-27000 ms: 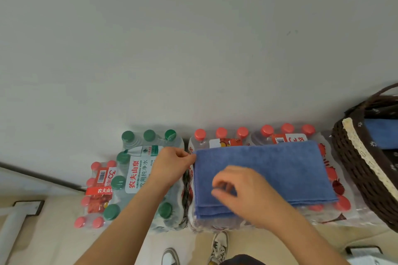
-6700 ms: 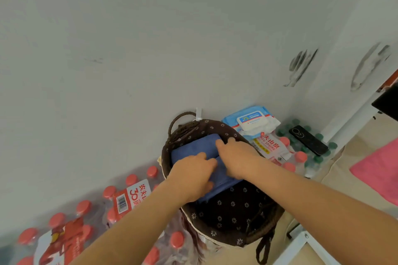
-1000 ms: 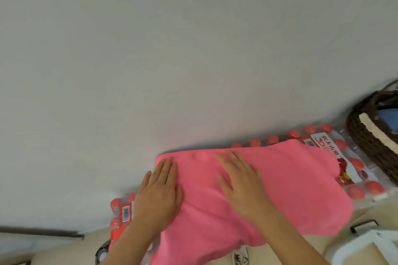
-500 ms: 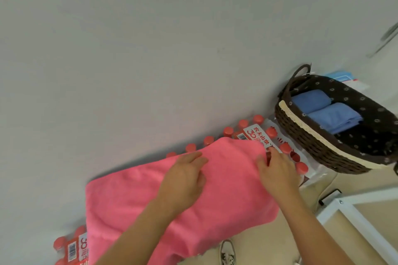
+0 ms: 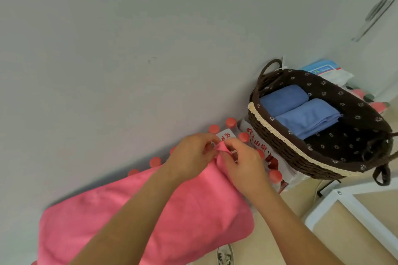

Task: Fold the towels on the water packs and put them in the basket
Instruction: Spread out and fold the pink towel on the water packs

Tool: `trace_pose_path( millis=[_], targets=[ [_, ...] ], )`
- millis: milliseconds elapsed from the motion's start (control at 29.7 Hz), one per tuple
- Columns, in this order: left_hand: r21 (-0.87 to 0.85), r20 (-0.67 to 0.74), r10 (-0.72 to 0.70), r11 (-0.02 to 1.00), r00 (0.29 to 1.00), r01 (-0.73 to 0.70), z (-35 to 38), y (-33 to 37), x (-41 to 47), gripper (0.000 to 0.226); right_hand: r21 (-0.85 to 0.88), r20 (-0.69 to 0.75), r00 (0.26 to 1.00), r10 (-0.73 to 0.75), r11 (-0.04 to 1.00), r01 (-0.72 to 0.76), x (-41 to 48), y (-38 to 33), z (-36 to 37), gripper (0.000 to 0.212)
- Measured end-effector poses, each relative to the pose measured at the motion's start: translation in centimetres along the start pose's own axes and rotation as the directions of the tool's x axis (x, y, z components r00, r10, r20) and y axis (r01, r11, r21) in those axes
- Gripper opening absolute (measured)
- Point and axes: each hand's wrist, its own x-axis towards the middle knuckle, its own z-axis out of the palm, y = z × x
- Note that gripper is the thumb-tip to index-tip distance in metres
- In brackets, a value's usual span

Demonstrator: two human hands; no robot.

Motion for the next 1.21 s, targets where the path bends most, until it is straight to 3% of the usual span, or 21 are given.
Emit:
trace_pose_path(
  millis=[101, 236, 404, 538, 572, 639, 707, 808, 909, 976, 1043, 1077, 1212],
  targets=[
    [-0.018, -0.125, -0.030, 0.999, 0.992, 0.028, -0.9, 0.0, 0.5, 0.008, 0.092, 0.046, 0.995, 0.093, 0.991, -0.097, 0.2, -0.2, -0.8, 0.007],
    [-0.193, -0.347, -0.201, 0.971, 0.916, 0.140, -1.9, -0.1, 1.5, 0.007, 0.123, 0.220, 0.949, 0.227, 0.958, -0.257, -0.6, 0.9, -1.4, 0.018],
    [-0.455, -0.359, -0.340, 0.877, 0.869, 0.155, -1.6, 1.0, 2.5, 0.009, 0.230, 0.274, 0.924, 0.266, 0.915, -0.331, -2.8, 1.9, -2.3, 0.021],
    [-0.627, -0.307, -0.385, 0.770, 0.871, 0.120, -1.6, 1.9, 2.5, 0.008, 0.543, 0.306, 0.883, 0.356, 0.696, -0.469, -3.3, 1.9, -1.8, 0.010],
    [-0.641, -0.292, -0.376, 0.759, 0.879, 0.112, -1.8, 2.1, 2.4, 0.007, 0.541, 0.304, 0.895, 0.325, 0.714, -0.443, -3.2, 1.9, -1.5, 0.004],
    [-0.636, -0.265, -0.357, 0.763, 0.896, 0.116, -2.1, 2.3, 2.1, 0.006, 0.454, 0.303, 0.920, 0.246, 0.812, -0.367, -2.5, 1.4, -0.8, 0.016],
    [-0.636, -0.201, -0.352, 0.757, 0.914, 0.152, -2.8, 2.4, 1.7, 0.005, 0.366, 0.208, 0.956, 0.205, 0.890, -0.271, -1.7, 0.2, -0.2, 0.011],
    [-0.620, 0.002, -0.314, 0.744, 0.949, 0.248, -3.9, 1.8, 1.2, 0.014, 0.372, -0.003, 0.973, 0.229, 0.904, -0.211, -1.5, -0.9, 0.5, 0.031],
    [-0.560, 0.131, -0.267, 0.775, 0.955, 0.293, -4.4, 1.2, 0.5, 0.014, 0.408, -0.158, 0.956, 0.247, 0.898, -0.165, -2.0, -1.9, 0.4, 0.029],
    [-0.629, 0.078, -0.306, 0.724, 0.949, 0.285, -4.4, 1.2, 0.5, 0.009, 0.324, -0.259, 0.941, 0.216, 0.937, -0.126, -2.6, -2.4, 0.0, 0.025],
    [-0.722, -0.048, -0.384, 0.651, 0.922, 0.233, -4.4, 1.4, 0.6, 0.006, 0.173, -0.256, 0.957, 0.138, 0.980, -0.095, -3.5, -3.1, -0.8, 0.013],
    [-0.743, -0.116, -0.404, 0.641, 0.907, 0.190, -4.4, 1.4, 0.7, 0.005, 0.112, -0.200, 0.973, 0.116, 0.989, -0.095, -4.0, -3.3, -1.3, 0.004],
    [-0.707, -0.312, -0.369, 0.706, 0.876, 0.045, -4.4, 1.4, 1.5, 0.008, -0.054, 0.040, 0.972, 0.231, 0.972, -0.229, -6.4, -1.8, -3.5, 0.021]
  ],
)
